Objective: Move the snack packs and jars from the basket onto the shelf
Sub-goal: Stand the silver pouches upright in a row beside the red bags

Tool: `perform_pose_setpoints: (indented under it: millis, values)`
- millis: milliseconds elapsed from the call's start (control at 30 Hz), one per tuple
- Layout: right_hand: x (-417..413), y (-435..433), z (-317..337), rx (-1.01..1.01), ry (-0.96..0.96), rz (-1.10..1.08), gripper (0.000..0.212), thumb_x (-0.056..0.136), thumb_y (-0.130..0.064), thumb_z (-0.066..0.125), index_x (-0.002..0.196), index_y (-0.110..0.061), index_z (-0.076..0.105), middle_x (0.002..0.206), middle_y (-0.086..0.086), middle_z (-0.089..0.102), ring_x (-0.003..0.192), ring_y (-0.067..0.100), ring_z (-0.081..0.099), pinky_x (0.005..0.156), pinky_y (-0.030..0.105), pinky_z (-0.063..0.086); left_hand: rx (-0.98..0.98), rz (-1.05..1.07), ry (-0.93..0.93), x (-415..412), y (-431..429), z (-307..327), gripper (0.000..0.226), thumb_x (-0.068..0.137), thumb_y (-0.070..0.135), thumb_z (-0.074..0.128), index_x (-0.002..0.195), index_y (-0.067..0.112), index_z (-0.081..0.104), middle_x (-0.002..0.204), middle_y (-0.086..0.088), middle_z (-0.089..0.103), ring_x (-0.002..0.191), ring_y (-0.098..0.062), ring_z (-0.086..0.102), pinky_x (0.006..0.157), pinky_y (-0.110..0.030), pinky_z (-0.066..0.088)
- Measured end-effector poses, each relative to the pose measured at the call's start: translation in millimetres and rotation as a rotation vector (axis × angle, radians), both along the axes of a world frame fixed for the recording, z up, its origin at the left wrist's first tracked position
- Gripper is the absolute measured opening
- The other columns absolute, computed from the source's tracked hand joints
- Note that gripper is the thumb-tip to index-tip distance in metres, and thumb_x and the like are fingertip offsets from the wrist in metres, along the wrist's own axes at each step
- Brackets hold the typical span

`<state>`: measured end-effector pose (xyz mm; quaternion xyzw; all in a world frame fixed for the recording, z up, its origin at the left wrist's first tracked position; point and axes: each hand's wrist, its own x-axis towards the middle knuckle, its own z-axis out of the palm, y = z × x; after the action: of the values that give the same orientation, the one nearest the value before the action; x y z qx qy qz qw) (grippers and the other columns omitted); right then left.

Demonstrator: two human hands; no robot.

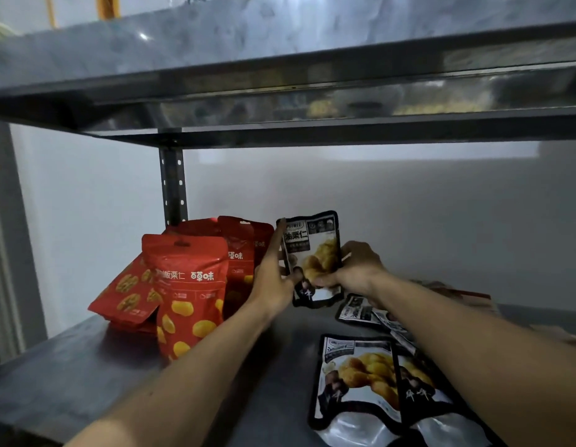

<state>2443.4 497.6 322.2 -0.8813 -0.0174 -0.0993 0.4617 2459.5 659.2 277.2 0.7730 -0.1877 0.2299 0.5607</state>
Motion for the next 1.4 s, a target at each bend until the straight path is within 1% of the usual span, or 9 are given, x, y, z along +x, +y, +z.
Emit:
perform_pose_setpoints:
  millis: [67,133,367,567,800,1067,1267,1333,1400]
  values:
    - [6,7,-5,-0.051,0.009,0.009,0.046,0.059,-0.012,0.092,0.094,-0.015,0.064,0.096,-0.001,0.07,0.087,0.012,0.066,0.078,0.017,0.053,0.026,0.005,0.007,-1,3,-4,0.099,0.086,-0.02,0.051,0.15,0.045,0.013,0.152,0.018,0.022,0.139,-0.003,0.02,0.096,-0.001,0.035]
    - [13,12,-10,-0.097,0.016,0.014,0.049,0.058,-0.011,0.092,0.1,-0.015,0.067,0.104,0.001,0.072,0.1,0.017,0.067,0.095,0.029,0.052,0.05,0.021,0.021,-1,1,-7,0.094,0.087,-0.021,0.047,0.152,0.038,0.012,0.135,0.022,0.026,0.126,0.006,0.023,0.081,0.011,0.026]
    - [26,12,-22,-0.141,0.021,0.001,0.05,0.058,-0.015,0.093,0.101,-0.014,0.068,0.106,0.001,0.072,0.103,0.019,0.066,0.099,0.031,0.049,0.132,0.088,0.025,1,-4,-16,0.093,0.087,-0.013,0.052,0.152,0.039,0.012,0.147,0.004,0.04,0.131,-0.011,0.044,0.111,-0.037,0.037]
    - [25,10,-22,-0.217,0.031,0.008,0.054,0.058,-0.022,0.093,0.106,-0.015,0.067,0.109,0.002,0.07,0.107,0.02,0.064,0.097,0.03,0.049,0.229,0.101,0.051,5,-1,-19,0.111,0.08,-0.014,0.058,0.146,0.056,0.001,0.146,-0.001,0.04,0.133,-0.014,0.041,0.113,-0.03,0.033]
    - [10,-4,-3,-0.307,0.069,0.006,0.088,0.061,-0.032,0.091,0.135,-0.007,0.05,0.134,0.01,0.056,0.125,0.027,0.051,0.099,0.029,0.043,0.332,0.187,0.026,-9,-5,-11,0.097,0.084,-0.01,0.058,0.152,0.04,0.008,0.154,-0.009,0.026,0.141,-0.024,0.03,0.113,-0.03,0.028]
    - [-8,-27,7,-0.308,0.045,-0.003,0.074,0.07,-0.033,0.086,0.132,-0.008,0.053,0.132,0.01,0.059,0.122,0.026,0.053,0.094,0.027,0.043,0.339,0.203,0.1,-33,-10,-1,0.099,0.083,-0.016,0.055,0.151,0.043,0.013,0.158,-0.008,0.011,0.146,-0.026,0.018,0.119,-0.039,0.024]
    - [-23,-44,8,-0.351,0.078,-0.007,0.062,0.077,-0.035,0.08,0.126,-0.005,0.057,0.127,0.013,0.061,0.116,0.028,0.057,0.093,0.031,0.048,0.366,0.341,-0.016,-50,-23,1,0.062,0.087,-0.001,0.057,0.141,0.023,0.04,0.13,-0.011,0.046,0.122,-0.028,0.047,0.105,-0.039,0.043]
    - [-29,-52,10,-0.367,0.133,0.017,0.057,0.078,-0.038,0.079,0.118,-0.003,0.059,0.12,0.014,0.064,0.106,0.028,0.064,0.089,0.037,0.054,0.351,0.35,0.026,-58,-32,7,0.025,0.092,0.017,0.057,0.117,0.014,0.059,0.105,-0.009,0.063,0.1,-0.026,0.06,0.087,-0.04,0.052]
    - [-34,-61,11,-0.365,0.216,0.062,0.052,0.08,-0.039,0.078,0.113,-0.003,0.059,0.115,0.012,0.068,0.097,0.025,0.069,0.083,0.036,0.056,0.328,0.25,0.178,-66,-44,12,0.036,0.093,0.038,0.054,0.093,0.005,0.067,0.087,-0.011,0.069,0.084,-0.024,0.064,0.078,-0.034,0.051]
